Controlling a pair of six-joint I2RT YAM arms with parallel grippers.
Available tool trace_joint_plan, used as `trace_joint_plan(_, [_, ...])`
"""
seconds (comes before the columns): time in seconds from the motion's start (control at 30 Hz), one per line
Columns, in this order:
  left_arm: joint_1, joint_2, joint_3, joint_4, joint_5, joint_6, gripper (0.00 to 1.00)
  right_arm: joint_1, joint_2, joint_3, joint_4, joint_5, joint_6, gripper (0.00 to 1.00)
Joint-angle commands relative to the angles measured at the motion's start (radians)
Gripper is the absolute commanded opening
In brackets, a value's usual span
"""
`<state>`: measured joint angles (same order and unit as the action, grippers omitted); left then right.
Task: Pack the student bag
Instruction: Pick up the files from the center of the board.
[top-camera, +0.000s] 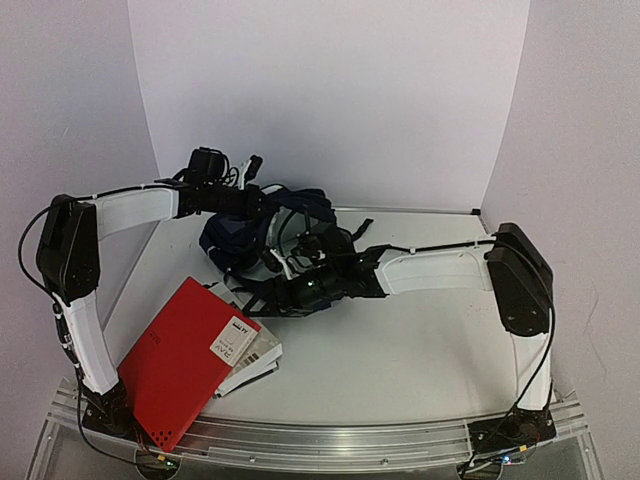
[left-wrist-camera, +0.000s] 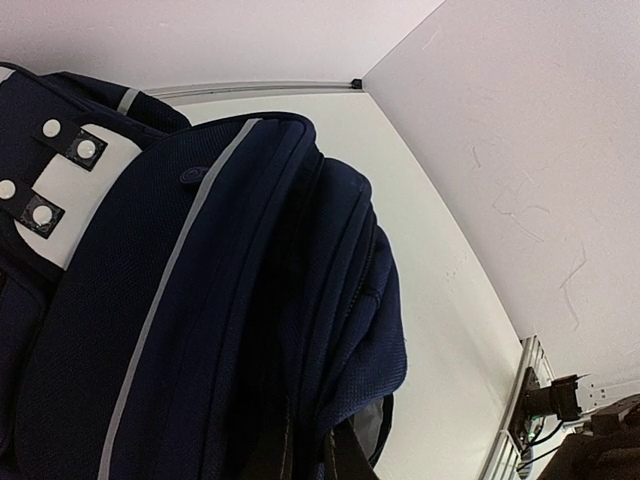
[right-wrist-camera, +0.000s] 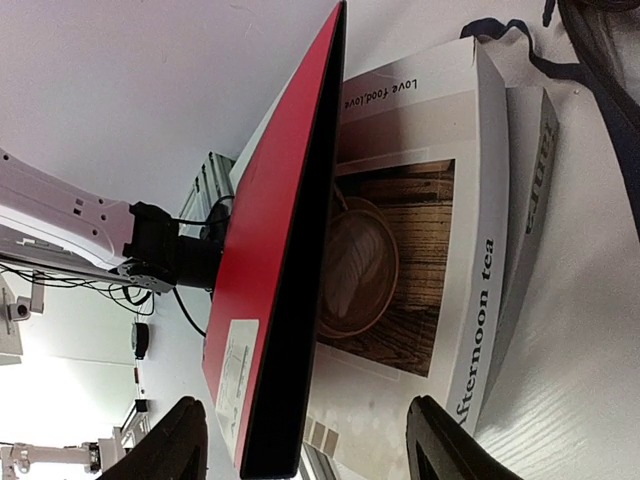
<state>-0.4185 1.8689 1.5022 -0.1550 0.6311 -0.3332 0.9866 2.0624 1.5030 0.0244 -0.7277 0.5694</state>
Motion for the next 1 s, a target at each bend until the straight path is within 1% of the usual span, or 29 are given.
trace_joint_plan(0.0, [-0.010, -0.089, 0.008, 0.091, 0.001, 0.003, 0.00, 0.026, 0.070, 0.080, 0.043, -0.038, -0.003, 0.63])
trace_joint_plan(0.2, [-0.013, -0.093, 0.002, 0.081, -0.005, 0.009, 0.00, 0.063, 0.079, 0.096, 0.073, -0.080, 0.008, 0.50])
trace_joint_plan(0.3, [-0.015, -0.096, -0.004, 0.082, -0.010, 0.012, 0.00, 0.079, 0.090, 0.109, 0.092, -0.129, 0.012, 0.48])
trace_joint_plan(0.43, [-0.018, -0.089, -0.006, 0.083, -0.011, 0.008, 0.00, 0.081, 0.169, 0.162, 0.094, -0.188, 0.045, 0.47])
trace_joint_plan(0.6, [-0.030, -0.087, -0.007, 0.076, -0.019, 0.014, 0.00, 0.083, 0.216, 0.212, 0.100, -0.183, 0.068, 0.44])
trace_joint_plan(0.63, [-0.032, -0.088, -0.008, 0.073, -0.022, 0.017, 0.00, 0.083, 0.218, 0.218, 0.102, -0.176, 0.073, 0.41])
trace_joint_plan(0.73, [-0.032, -0.095, -0.016, 0.068, -0.037, 0.018, 0.00, 0.083, 0.206, 0.219, 0.122, -0.145, 0.098, 0.26])
trace_joint_plan(0.8, [-0.032, -0.107, -0.026, 0.069, -0.056, 0.013, 0.00, 0.083, 0.177, 0.199, 0.142, -0.124, 0.112, 0.18])
trace_joint_plan(0.83, [-0.032, -0.113, -0.032, 0.071, -0.065, 0.009, 0.00, 0.083, 0.153, 0.185, 0.147, -0.115, 0.120, 0.12])
trace_joint_plan(0.97, [-0.029, -0.142, -0.035, 0.066, -0.135, 0.001, 0.00, 0.083, 0.019, 0.067, 0.162, -0.052, 0.128, 0.01])
